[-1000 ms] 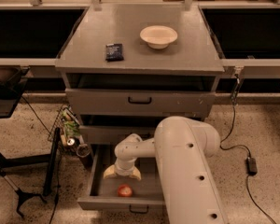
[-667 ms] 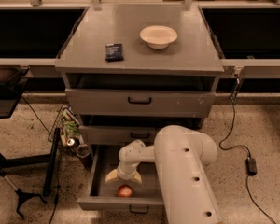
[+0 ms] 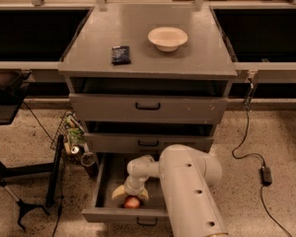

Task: Pick apple from bottom drawer and place on counter

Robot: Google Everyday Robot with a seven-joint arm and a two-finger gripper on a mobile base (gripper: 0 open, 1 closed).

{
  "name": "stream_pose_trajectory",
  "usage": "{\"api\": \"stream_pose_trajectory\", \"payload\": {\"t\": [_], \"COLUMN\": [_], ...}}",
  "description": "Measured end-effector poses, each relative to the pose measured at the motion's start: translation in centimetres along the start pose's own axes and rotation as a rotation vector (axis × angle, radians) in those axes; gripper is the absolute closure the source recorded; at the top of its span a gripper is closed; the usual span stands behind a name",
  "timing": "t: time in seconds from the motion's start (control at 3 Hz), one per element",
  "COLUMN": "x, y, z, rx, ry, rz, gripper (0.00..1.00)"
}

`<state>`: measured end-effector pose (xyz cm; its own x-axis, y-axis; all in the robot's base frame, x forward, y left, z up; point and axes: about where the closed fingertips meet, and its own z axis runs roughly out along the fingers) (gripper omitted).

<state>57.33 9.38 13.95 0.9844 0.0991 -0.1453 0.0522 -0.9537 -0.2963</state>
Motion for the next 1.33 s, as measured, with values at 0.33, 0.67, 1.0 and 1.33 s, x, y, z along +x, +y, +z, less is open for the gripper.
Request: {"api": "stream_pose_trajectory", "payload": {"t": [0.33, 0.67, 1.0, 1.33], "x": [-0.6, -1.8, -2.4, -2.5], "y": [0.4, 1.5, 2.1, 2.4], "z": [1.1, 1.0, 0.5, -0.2], "rx": [0.005, 0.008, 0.014, 0.032], "ry": [-0.033, -0.066, -0.07, -0.056], "rz": [0.023, 0.084, 0.125, 0.15], "gripper": [0.0, 0.19, 0.42, 0.66]}}
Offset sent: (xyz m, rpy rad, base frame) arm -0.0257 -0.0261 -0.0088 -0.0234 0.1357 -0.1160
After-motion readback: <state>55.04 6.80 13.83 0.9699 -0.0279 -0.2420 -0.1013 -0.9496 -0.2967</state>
